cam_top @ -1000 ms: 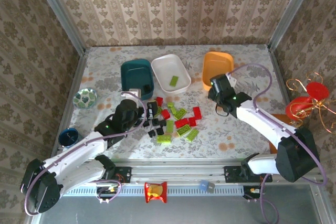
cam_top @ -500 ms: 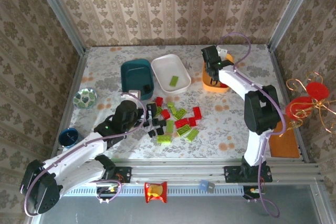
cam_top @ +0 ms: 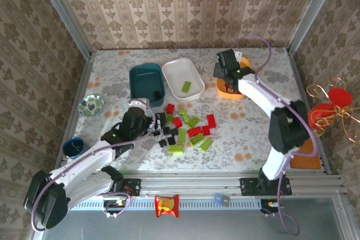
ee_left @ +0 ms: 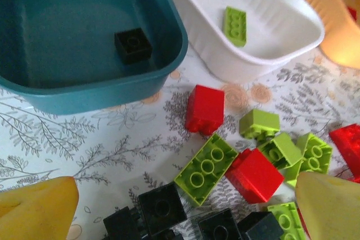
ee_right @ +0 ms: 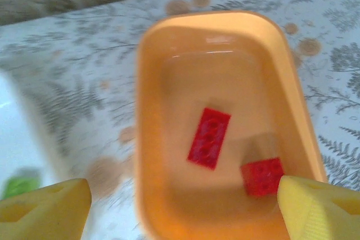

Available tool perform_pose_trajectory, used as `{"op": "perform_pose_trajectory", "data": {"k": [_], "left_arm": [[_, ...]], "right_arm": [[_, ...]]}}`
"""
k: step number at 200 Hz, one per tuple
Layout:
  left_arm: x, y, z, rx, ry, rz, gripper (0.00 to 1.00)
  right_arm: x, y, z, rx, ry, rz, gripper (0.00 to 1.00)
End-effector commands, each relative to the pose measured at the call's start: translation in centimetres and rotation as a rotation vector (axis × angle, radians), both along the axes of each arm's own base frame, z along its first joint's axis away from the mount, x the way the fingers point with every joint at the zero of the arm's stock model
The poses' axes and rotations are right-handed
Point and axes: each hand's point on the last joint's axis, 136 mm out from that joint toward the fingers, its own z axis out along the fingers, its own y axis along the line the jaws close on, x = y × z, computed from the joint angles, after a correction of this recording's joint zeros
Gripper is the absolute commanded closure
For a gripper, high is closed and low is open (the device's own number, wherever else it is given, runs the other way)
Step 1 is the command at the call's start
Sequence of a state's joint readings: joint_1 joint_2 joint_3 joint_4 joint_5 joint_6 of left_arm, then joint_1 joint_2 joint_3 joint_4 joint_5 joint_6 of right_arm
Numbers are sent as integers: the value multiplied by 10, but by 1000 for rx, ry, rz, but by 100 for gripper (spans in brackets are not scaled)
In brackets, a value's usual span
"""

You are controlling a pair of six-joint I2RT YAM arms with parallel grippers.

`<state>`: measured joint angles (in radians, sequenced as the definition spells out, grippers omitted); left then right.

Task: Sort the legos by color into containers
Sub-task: Move the container to the middle-left of the table.

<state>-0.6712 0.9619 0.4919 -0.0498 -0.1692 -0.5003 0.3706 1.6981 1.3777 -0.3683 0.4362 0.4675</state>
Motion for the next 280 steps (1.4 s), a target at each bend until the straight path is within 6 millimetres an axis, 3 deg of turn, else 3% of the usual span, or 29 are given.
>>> {"op": "perform_pose_trajectory", "data": {"k": [1, 16, 36, 58, 80, 109, 153, 180, 203, 225, 280], "left_arm": [[0, -8, 0, 31, 66, -46, 2], [-5, -11, -9, 59, 121, -72, 4], [-18, -8, -24, 90, 192, -78, 5], [-34, 16, -44, 145, 274, 11, 6], [-44, 39, -57, 158, 306, 88, 6], [-41, 54, -64, 108, 313, 132, 6], [-28, 60, -66, 63, 310, 171, 20], [-31, 63, -81, 86, 366, 178, 20], [-34, 65, -86, 85, 385, 192, 31], [-37, 72, -89, 102, 398, 230, 34], [-35, 57, -97, 71, 422, 176, 32]], "right_arm": [[-32, 42, 27, 107, -74, 140, 12], [-57, 63, 22, 152, -67, 220, 12], [-89, 75, 8, 148, -42, 277, 12], [-116, 75, -6, 148, -22, 298, 12], [-130, 70, -18, 134, -3, 294, 12], [-136, 66, -23, 135, 4, 288, 12], [-138, 64, -17, 132, -8, 290, 12], [-140, 60, -16, 126, -18, 282, 12], [-140, 59, -18, 122, -17, 279, 12], [-140, 59, -17, 125, -22, 278, 12], [-139, 58, -15, 124, -30, 273, 12]]}}
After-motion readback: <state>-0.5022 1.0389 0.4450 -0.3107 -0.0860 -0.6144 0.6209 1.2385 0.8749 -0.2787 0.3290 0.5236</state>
